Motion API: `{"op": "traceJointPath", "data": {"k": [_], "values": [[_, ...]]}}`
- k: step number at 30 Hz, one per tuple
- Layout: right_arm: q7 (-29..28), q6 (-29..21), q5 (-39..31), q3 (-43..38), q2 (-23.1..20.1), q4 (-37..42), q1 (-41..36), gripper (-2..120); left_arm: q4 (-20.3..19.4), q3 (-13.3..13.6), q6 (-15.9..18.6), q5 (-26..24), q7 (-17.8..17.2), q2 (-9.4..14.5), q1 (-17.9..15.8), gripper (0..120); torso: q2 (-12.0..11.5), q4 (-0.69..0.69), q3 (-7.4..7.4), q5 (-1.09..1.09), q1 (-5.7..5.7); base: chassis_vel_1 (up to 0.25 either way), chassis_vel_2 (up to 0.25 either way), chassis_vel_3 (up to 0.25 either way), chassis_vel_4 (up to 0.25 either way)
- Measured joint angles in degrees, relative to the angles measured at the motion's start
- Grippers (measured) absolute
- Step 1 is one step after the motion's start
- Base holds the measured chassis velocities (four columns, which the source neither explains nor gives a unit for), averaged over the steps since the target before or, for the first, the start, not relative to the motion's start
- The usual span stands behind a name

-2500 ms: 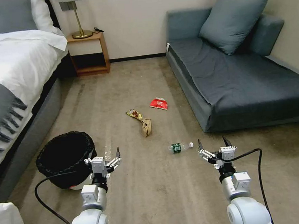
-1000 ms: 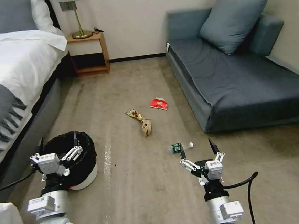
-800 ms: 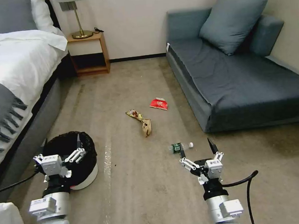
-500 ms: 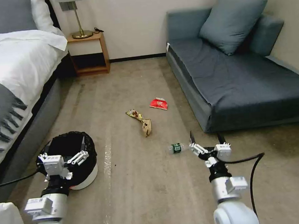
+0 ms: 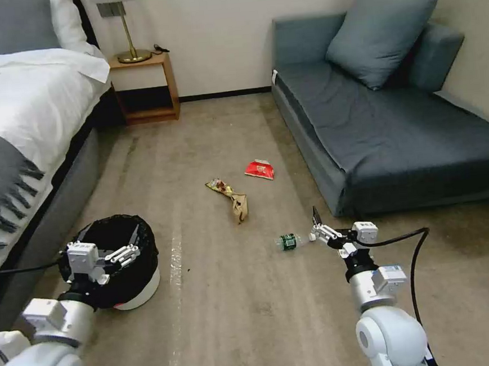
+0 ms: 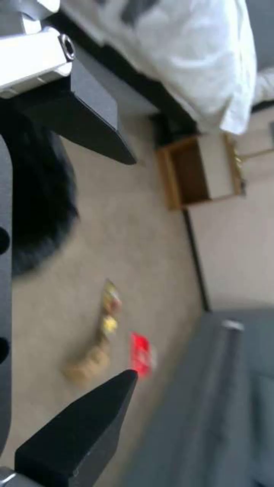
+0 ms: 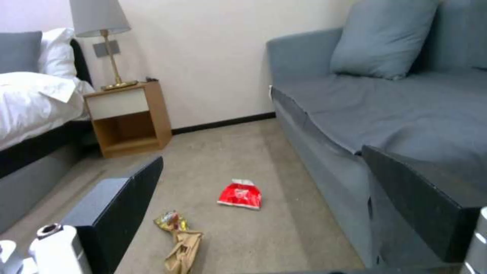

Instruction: Pick up the trash bin, then pick up the garbage on the floor and place it into the trash bin.

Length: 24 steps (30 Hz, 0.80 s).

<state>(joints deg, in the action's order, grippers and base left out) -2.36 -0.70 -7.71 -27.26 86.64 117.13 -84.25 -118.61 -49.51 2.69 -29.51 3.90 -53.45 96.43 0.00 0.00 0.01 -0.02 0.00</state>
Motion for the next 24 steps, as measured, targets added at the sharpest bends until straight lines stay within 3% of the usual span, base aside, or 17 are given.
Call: {"op": "traceJointPath", "data": {"k": [3,4,6,8,10,12,13,15,16,17,18,24], "values": [[0.1,0.2,0.0,0.1,0.0,-0.7,0.3,100,3.3,-4.8,9.7,0.9,3.6,4.4,-2.0,100,0.0,0.01,0.00,0.00,0.00,0.000,0.000,0.000,0.000],[0.1,0.2,0.0,0.1,0.0,-0.7,0.3,100,3.3,-4.8,9.7,0.9,3.6,4.4,-2.0,100,0.0,0.01,0.00,0.00,0.00,0.000,0.000,0.000,0.000],[0.1,0.4,0.0,0.2,0.1,-1.0,0.3,100,6.6,-6.3,14.5,1.2,7.1,7.9,-5.0,100,0.0,0.01,0.00,0.02,0.00,0.000,0.000,0.000,0.000],[0.1,0.6,0.0,0.3,0.3,-1.1,0.3,100,11.2,-5.9,17.2,1.1,9.1,11.4,-8.8,100,0.0,-0.01,0.00,0.00,0.00,0.000,0.000,0.000,0.000],[0.1,0.7,0.0,0.3,0.3,-1.1,0.2,100,13.1,-5.5,18.0,1.0,9.9,12.7,-10.1,100,0.0,-0.03,0.00,0.02,0.00,0.000,0.000,0.000,0.000],[0.1,0.9,0.0,0.2,0.5,-1.2,0.0,100,20.8,-4.1,20.3,0.7,12.1,16.3,-12.6,100,0.0,-0.02,0.00,-0.01,0.00,0.000,0.000,0.000,0.000],[0.1,0.9,0.0,0.2,0.5,-1.2,0.0,100,20.8,-4.1,20.3,0.7,12.1,16.3,-12.6,100,0.0,-0.02,0.00,-0.01,0.00,0.000,0.000,0.000,0.000],[0.1,0.9,-0.1,-0.2,0.5,-1.2,-0.2,100,27.2,-2.5,21.7,-0.5,12.8,19.0,-14.2,100,0.0,0.01,0.00,0.01,0.00,0.000,0.000,0.000,0.000],[0.1,0.9,-0.2,-0.4,0.5,-1.2,-0.3,100,29.6,-1.8,22.0,-1.3,12.8,19.7,-15.2,100,0.0,0.01,0.00,0.02,0.00,0.000,0.000,0.000,0.000],[0.1,0.9,-0.2,-0.4,0.5,-1.2,-0.3,100,29.6,-1.8,22.0,-1.3,12.8,19.7,-15.2,100,0.0,0.01,0.00,0.02,0.00,0.000,0.000,0.000,0.000],[0.1,1.0,-0.2,-0.6,0.4,-1.2,-0.5,100,33.2,-0.7,21.8,-2.6,12.9,20.2,-17.2,100,0.0,0.02,0.00,-0.01,0.00,0.000,0.000,0.000,0.000],[0.0,1.1,0.2,-0.5,0.9,-1.2,-1.1,100,40.2,2.1,18.8,-6.4,12.9,19.0,-23.2,100,0.0,0.00,0.00,0.01,0.00,0.000,0.000,0.000,0.000]]}}
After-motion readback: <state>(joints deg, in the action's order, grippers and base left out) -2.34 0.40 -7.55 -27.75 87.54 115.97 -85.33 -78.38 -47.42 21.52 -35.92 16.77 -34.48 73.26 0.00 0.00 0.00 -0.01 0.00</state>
